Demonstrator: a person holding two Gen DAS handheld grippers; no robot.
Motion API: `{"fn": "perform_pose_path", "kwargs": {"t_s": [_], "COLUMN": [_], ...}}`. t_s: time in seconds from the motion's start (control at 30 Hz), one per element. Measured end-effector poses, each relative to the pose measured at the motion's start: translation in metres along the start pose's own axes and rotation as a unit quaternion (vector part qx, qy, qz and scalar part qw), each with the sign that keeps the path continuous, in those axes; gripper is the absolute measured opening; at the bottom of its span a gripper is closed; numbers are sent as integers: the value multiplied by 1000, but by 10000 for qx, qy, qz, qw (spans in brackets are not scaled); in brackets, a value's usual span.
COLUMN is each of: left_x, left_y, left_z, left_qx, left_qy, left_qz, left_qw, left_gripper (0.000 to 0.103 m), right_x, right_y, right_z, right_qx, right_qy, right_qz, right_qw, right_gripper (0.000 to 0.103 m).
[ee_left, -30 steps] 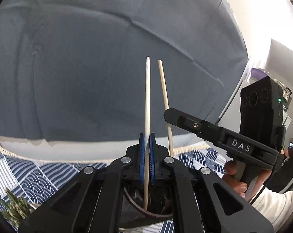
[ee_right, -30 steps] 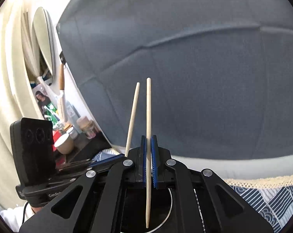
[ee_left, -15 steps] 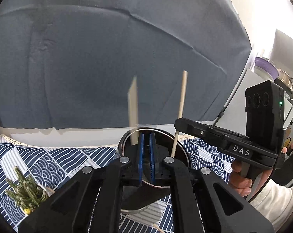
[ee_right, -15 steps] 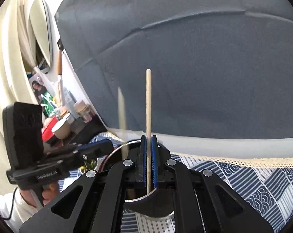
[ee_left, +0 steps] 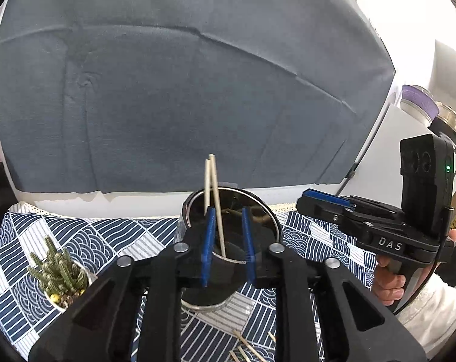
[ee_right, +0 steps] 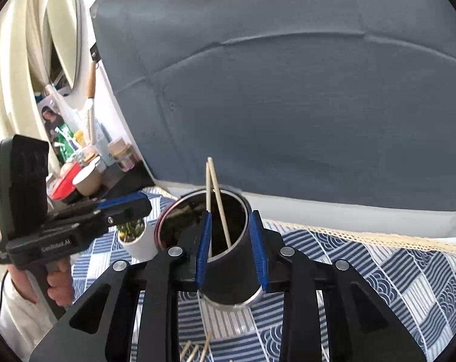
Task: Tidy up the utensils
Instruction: 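Open both grippers and withdraw them from the black cup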
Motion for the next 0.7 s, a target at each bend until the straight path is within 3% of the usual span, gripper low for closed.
{"fn": "perform_pose_path", "kwargs": {"t_s": [0.2, 0.37, 0.7], "left_x": [-15, -33, -69], "left_y": [-12, -25, -57], "left_z": [9, 10, 14], "left_qx": [26, -183, -495], "left_qy": [101, 200, 383], "left_qz": [-23, 57, 115], "left_qw": [9999, 9996, 9980], "left_gripper": [38, 59, 79], "right_x": [-22, -44, -87], "right_y": [-17, -35, -76], "right_z": [-6, -13, -20], "right_qx": [-109, -220, -238], "right_qy": [-113, -226, -469], "right_qz": [-153, -290, -491], "right_qw": [9998, 9991, 9974], "right_gripper": [47, 59, 72]}}
Point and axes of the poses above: each gripper's, at about its wrist camera, not at the fingertips, and x roughly the way its jaws point, z to its right, y to its top, the point moved 6 cm from there along x, roughly the way its jaws point, and after that the axes turned 7 degrees about -x, right-handed, at the moved point
